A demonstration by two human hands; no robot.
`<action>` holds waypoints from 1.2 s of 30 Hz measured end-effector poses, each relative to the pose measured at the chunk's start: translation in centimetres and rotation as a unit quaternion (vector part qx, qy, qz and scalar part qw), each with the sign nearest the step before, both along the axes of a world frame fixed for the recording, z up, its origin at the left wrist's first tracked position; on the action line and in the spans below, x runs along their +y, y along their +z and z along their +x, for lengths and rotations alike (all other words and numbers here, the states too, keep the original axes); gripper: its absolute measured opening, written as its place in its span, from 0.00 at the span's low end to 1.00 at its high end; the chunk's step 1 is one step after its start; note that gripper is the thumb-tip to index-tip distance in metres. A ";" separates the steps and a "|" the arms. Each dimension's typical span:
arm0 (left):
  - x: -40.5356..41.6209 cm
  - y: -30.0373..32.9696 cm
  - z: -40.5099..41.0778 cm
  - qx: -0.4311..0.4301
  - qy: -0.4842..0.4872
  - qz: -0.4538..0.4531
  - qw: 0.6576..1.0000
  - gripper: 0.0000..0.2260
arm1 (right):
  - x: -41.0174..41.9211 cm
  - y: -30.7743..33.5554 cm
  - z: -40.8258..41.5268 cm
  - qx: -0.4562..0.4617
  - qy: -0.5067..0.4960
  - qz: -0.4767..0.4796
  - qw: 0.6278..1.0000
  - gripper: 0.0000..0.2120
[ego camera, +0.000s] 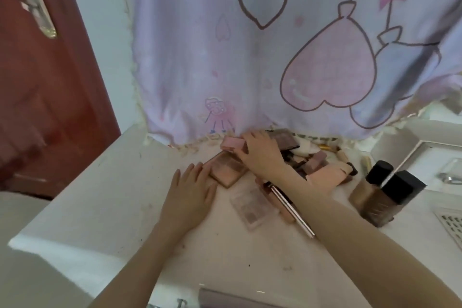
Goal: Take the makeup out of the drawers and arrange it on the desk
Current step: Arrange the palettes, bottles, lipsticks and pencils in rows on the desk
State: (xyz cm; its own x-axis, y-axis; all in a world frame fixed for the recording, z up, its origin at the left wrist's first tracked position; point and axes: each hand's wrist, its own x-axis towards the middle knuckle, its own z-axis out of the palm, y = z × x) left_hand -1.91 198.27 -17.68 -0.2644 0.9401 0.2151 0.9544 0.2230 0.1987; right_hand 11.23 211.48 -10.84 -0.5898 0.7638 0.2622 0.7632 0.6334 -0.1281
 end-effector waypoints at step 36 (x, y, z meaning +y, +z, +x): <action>11.8 1.7 -18.0 -0.063 0.106 -0.008 0.992 0.18 | 6.8 -2.0 -9.2 0.026 0.005 -0.062 0.998 0.22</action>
